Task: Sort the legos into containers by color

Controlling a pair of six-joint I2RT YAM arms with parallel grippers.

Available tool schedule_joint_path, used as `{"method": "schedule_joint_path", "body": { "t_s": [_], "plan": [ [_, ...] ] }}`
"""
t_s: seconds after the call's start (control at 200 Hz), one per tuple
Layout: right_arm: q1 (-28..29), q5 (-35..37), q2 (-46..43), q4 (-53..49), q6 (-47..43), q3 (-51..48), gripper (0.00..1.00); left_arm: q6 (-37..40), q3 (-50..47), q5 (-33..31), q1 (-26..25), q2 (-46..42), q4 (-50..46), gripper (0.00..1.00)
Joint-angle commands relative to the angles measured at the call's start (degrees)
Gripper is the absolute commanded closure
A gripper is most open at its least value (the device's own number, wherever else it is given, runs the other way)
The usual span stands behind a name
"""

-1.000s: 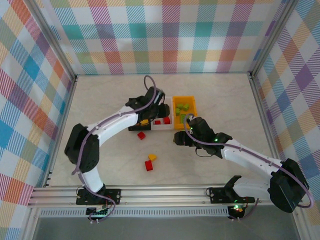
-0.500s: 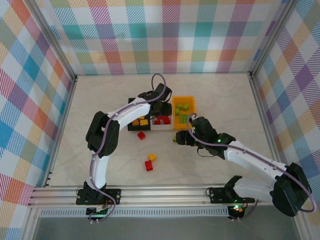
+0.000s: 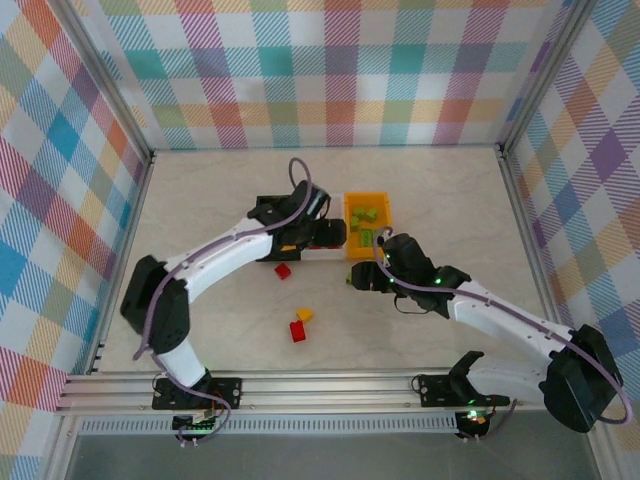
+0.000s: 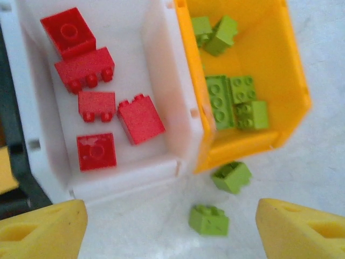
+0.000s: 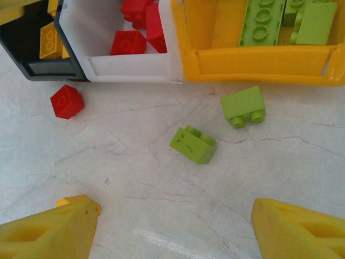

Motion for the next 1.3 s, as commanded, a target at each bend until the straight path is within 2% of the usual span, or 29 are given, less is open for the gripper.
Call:
{"method": "schedule_joint_path", "body": {
  "t_s": [0.0,0.235,0.47,0.625,0.865,1.015,1.165,1.295],
  "plan": [
    [-0.41,-1.15,3.5,0.68,-0.22,0.08,0.24,-2.68,-7.69,2.39,-0.92,-6.08,2.88,0.01],
    [-0.41,0.72,15.23,3.17,1.99,3.7,0.24,-7.1,-26.25,-2.03,-1.32,-21.91,5.83,0.0],
    [-0.23,1.93,24.37,6.25,3.42,8.53,0.25,-10.5,-38.58,-5.05,-0.3,-33.64,5.99,0.0],
    [-0.32,3.98,28.47,4.57,4.59,11.47,0.27,-11.3,-42.45,-5.01,0.59,-38.8,6.39,0.0],
    [-0.23,5.36,34.47,-1.03,5.12,15.57,0.36,-10.88,-43.78,-4.57,1.79,-40.24,5.81,0.0],
    [-0.06,4.62,33.84,-1.1,4.98,14.53,0.49,-10.97,-44.6,-4.48,2.36,-41.29,6.06,0.0],
    [-0.06,3.45,29.45,-0.14,4.3,12.16,0.63,-10.89,-45.06,-4.57,3.2,-42.48,5.76,0.0],
    [-0.06,2.36,22.99,-0.62,3.4,10.12,0.68,-11.03,-45.41,-4.39,3.67,-43.11,6.08,0.0]
  ]
}}
